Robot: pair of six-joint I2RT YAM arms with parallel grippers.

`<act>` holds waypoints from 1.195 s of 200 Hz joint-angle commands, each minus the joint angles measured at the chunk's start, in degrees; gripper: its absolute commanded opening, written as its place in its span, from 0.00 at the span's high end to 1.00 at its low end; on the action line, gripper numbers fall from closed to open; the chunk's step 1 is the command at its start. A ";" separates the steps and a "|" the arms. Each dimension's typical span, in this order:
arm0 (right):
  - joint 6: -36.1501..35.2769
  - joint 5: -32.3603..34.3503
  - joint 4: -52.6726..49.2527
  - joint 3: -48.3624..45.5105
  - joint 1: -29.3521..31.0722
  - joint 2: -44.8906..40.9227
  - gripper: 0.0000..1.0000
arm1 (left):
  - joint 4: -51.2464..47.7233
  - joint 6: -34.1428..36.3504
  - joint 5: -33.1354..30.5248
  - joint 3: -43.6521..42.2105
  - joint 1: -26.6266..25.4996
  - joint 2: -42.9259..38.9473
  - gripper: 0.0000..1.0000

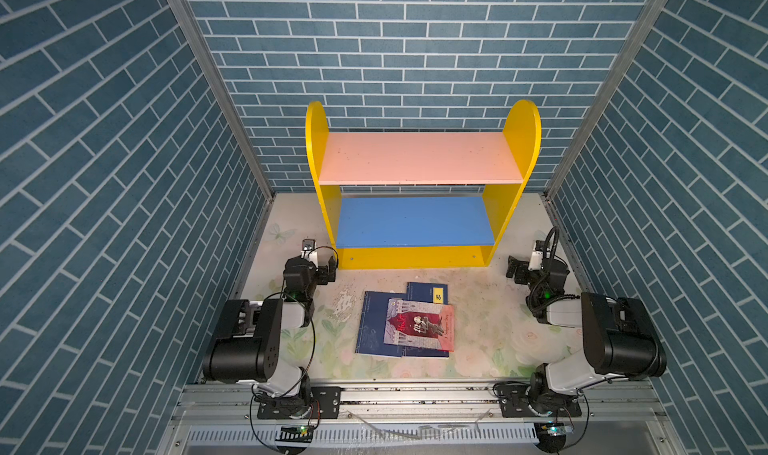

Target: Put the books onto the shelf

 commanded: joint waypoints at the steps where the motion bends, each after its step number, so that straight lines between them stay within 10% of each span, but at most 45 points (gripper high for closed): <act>1: -1.02 0.52 0.74 1.00 0.18 0.53 0.01 | 1.15 -0.34 -0.52 0.78 -0.27 0.68 0.00; 80: -0.99 4.82 -3.99 -0.39 1.32 -8.08 0.01 | 0.93 -0.25 -0.17 1.02 -0.27 0.66 0.00; 163: 15.39 13.02 -55.28 16.39 5.67 -30.34 0.01 | 0.39 0.84 2.57 -2.31 -0.27 -7.29 0.00; 239: 35.32 -1.45 -89.64 23.18 13.79 -42.98 0.01 | -71.46 14.33 17.05 18.14 -0.27 -31.07 0.00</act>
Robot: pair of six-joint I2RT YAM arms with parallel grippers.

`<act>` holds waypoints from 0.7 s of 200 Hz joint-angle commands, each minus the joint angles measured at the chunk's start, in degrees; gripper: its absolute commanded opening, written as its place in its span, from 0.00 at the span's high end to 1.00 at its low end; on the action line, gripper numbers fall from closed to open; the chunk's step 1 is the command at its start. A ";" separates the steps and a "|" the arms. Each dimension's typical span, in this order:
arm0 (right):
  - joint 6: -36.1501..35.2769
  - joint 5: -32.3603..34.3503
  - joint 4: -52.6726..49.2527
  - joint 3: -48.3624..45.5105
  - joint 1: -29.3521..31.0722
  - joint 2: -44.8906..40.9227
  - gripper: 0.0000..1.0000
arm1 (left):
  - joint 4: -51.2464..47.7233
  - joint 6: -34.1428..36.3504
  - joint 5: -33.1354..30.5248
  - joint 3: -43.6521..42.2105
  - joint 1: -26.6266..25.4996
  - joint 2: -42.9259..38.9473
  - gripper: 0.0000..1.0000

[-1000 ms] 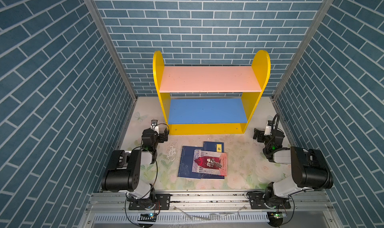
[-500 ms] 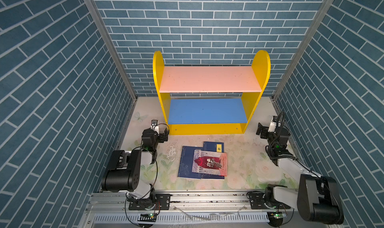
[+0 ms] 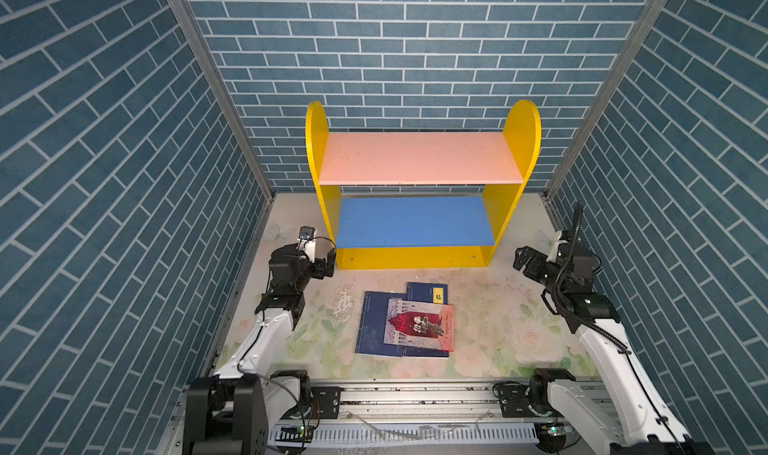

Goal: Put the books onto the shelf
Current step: 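Move right gripper to the pink Hamlet book while left arm reaches in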

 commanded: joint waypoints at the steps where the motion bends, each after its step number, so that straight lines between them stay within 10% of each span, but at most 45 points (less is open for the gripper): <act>1: 8.24 -4.45 -17.75 2.62 3.94 -2.24 0.01 | -31.94 8.28 7.55 6.28 -0.27 -4.50 0.00; 83: 26.25 -16.73 -24.09 -2.58 26.45 -4.88 0.01 | -69.63 15.83 19.39 25.92 -10.19 -5.34 0.00; 140: 30.50 -14.73 -8.73 -8.17 38.41 6.11 0.09 | -65.79 0.78 18.45 32.87 -19.91 -1.14 0.00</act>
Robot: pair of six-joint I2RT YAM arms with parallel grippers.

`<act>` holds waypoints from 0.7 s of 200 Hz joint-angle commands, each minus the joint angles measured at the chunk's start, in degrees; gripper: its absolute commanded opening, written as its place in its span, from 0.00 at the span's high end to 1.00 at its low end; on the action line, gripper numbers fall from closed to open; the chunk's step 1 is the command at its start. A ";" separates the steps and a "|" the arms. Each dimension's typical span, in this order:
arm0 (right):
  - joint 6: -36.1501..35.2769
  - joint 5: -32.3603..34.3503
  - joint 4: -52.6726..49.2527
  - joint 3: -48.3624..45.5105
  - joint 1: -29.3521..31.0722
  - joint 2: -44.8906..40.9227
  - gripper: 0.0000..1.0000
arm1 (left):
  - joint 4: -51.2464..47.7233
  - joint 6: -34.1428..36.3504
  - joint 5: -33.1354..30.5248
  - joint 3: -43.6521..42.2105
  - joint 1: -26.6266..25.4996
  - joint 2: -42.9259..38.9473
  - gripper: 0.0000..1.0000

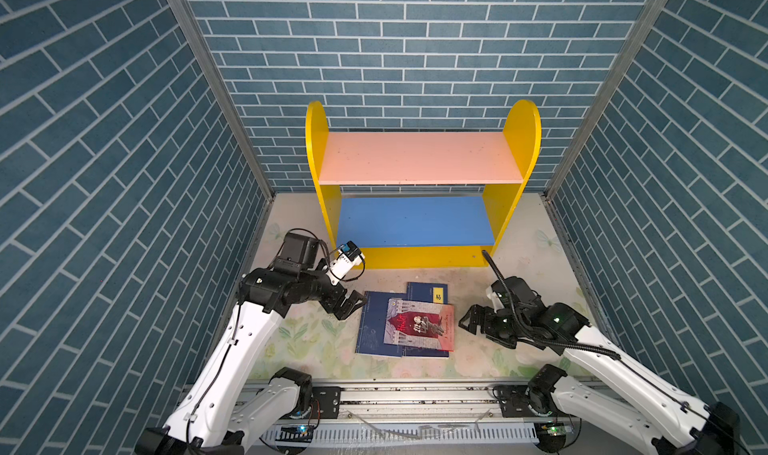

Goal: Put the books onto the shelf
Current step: 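Move right gripper to the pink Hamlet book while left arm reaches in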

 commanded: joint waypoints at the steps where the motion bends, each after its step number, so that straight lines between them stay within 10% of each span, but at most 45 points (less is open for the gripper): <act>1: 5.19 -0.44 9.19 -2.24 2.39 3.49 0.09 | 0.75 -9.30 1.09 1.88 -1.25 1.96 0.00; 140: 11.60 -6.50 35.19 -11.85 4.67 15.12 0.20 | 14.67 -19.78 2.59 -2.55 -4.49 3.41 0.00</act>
